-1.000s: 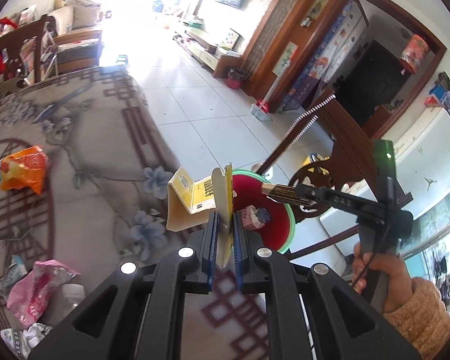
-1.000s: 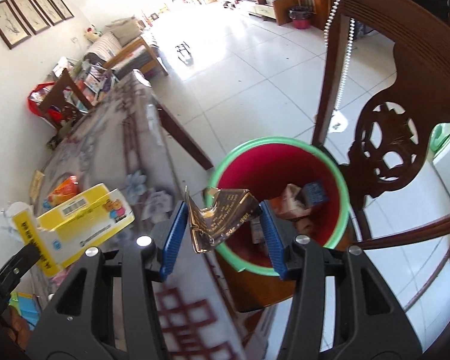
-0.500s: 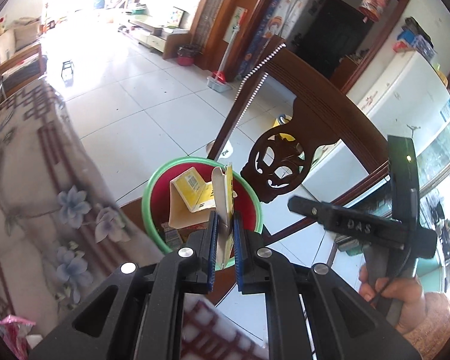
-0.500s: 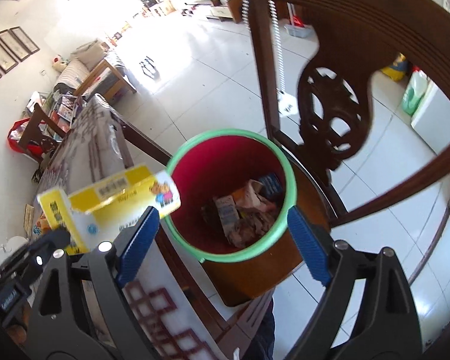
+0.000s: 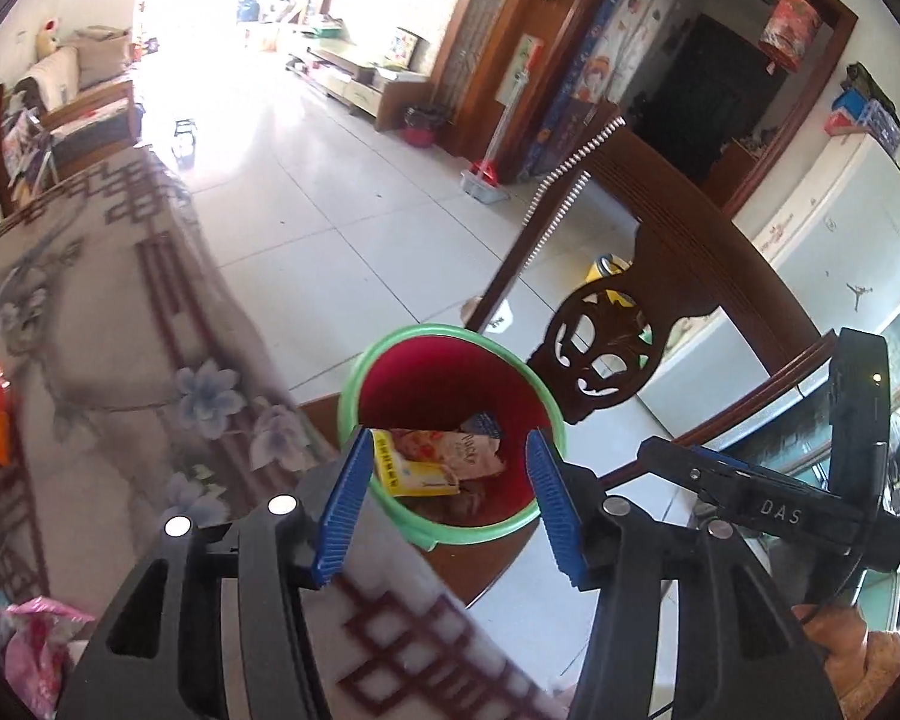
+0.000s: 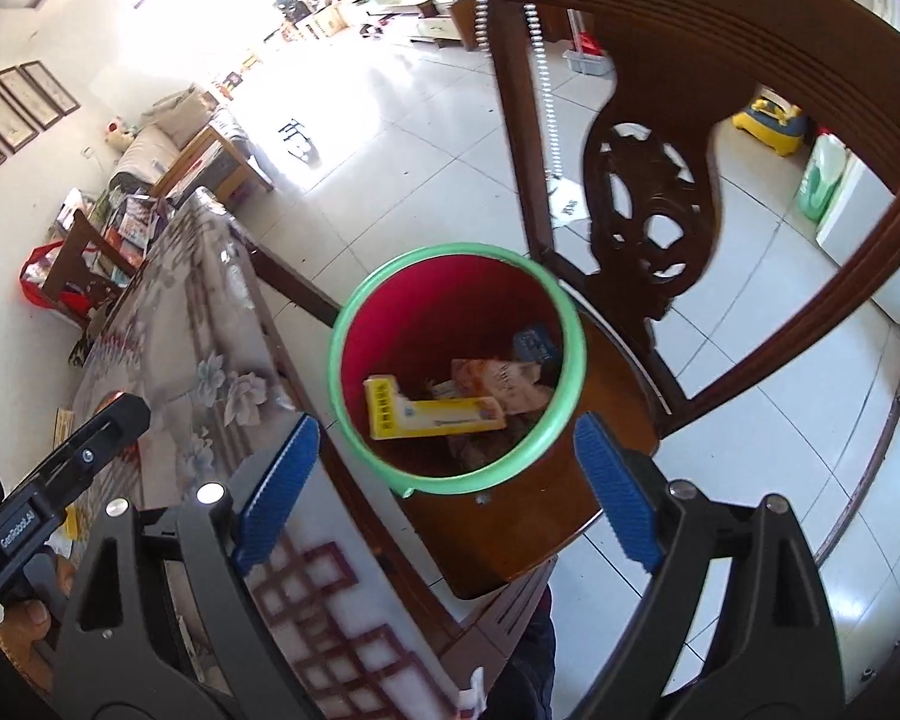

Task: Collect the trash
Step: 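Return both open tools to the table trash, then grasp the white paper cup with the left tool while the right tool grasps crumpled paper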

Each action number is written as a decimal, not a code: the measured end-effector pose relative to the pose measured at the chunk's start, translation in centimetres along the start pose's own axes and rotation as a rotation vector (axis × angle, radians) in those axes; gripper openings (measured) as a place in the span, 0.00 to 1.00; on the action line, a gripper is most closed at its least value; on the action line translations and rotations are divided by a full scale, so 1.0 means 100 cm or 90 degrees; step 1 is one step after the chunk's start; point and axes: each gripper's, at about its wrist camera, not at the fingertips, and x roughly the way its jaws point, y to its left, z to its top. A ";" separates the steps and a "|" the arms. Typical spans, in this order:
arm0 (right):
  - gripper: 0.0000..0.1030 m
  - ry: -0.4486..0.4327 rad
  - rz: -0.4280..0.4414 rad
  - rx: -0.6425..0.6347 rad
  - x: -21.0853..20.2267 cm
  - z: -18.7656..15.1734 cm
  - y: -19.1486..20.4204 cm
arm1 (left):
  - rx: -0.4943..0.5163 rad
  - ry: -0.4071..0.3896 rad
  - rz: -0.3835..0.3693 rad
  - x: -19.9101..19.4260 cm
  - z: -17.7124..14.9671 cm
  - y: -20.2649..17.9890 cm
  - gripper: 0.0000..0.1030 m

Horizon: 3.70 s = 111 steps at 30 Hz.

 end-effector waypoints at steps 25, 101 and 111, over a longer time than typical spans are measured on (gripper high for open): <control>0.85 0.135 0.146 -0.301 0.050 -0.089 0.262 | -0.102 0.066 0.257 -0.165 -0.184 0.223 0.64; 0.88 0.278 0.069 -0.423 0.099 -0.273 0.407 | -0.241 -0.019 0.230 -0.231 -0.214 0.338 0.39; 0.88 0.300 0.071 -0.406 0.103 -0.275 0.399 | -0.269 0.017 0.239 -0.219 -0.226 0.355 0.40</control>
